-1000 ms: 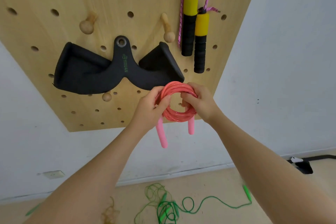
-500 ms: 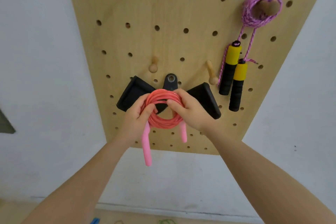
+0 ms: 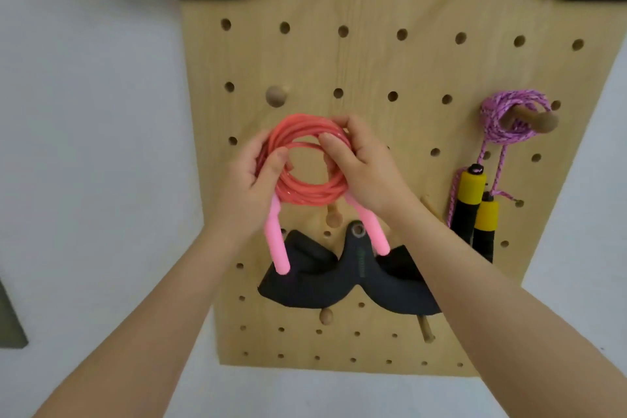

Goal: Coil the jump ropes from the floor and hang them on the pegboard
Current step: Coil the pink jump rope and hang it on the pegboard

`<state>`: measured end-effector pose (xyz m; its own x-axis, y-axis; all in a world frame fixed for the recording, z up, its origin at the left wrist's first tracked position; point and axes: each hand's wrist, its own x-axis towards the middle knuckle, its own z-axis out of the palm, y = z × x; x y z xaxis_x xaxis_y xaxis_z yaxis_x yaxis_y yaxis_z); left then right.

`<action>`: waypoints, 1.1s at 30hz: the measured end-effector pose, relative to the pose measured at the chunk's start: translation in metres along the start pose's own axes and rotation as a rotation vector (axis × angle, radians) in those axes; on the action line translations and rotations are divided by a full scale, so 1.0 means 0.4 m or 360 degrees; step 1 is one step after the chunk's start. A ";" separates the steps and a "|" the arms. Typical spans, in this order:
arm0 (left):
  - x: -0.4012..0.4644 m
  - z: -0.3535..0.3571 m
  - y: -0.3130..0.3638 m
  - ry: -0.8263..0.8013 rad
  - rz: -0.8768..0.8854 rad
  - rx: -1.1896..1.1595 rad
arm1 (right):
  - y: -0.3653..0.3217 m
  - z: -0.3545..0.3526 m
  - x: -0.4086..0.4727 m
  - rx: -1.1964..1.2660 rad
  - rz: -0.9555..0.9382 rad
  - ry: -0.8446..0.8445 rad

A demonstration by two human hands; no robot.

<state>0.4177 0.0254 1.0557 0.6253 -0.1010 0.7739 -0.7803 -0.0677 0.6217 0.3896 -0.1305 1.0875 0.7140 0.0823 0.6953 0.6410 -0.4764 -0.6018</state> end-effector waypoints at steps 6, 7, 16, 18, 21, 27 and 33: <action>0.132 -0.063 -0.007 0.0185 0.0061 0.0187 | -0.049 0.061 0.156 -0.0055 -0.0135 0.0086; 0.146 -0.065 -0.015 0.0188 0.0040 0.0225 | -0.045 0.068 0.172 -0.0055 -0.0116 0.0102; 0.232 -0.067 -0.039 0.0205 0.0050 0.0196 | -0.028 0.080 0.236 0.0030 -0.0082 0.0383; 0.252 -0.064 -0.062 0.0116 -0.0008 0.0287 | -0.002 0.090 0.247 -0.0025 0.0012 0.0389; 0.268 -0.051 -0.123 0.0060 -0.0079 0.0644 | 0.038 0.113 0.257 -0.0176 0.0196 0.0431; 0.252 -0.002 -0.119 0.0248 -0.0201 0.0572 | 0.050 0.164 0.238 -0.0529 0.0161 0.0668; 0.134 0.000 -0.163 0.0018 -0.0470 0.0617 | 0.104 0.118 0.141 -0.0719 0.0329 0.0288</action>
<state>0.5020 0.0243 1.0566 0.8190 -0.0111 0.5737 -0.5145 -0.4569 0.7256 0.4700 -0.1045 1.0832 0.7269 -0.1867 0.6609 0.2781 -0.7999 -0.5318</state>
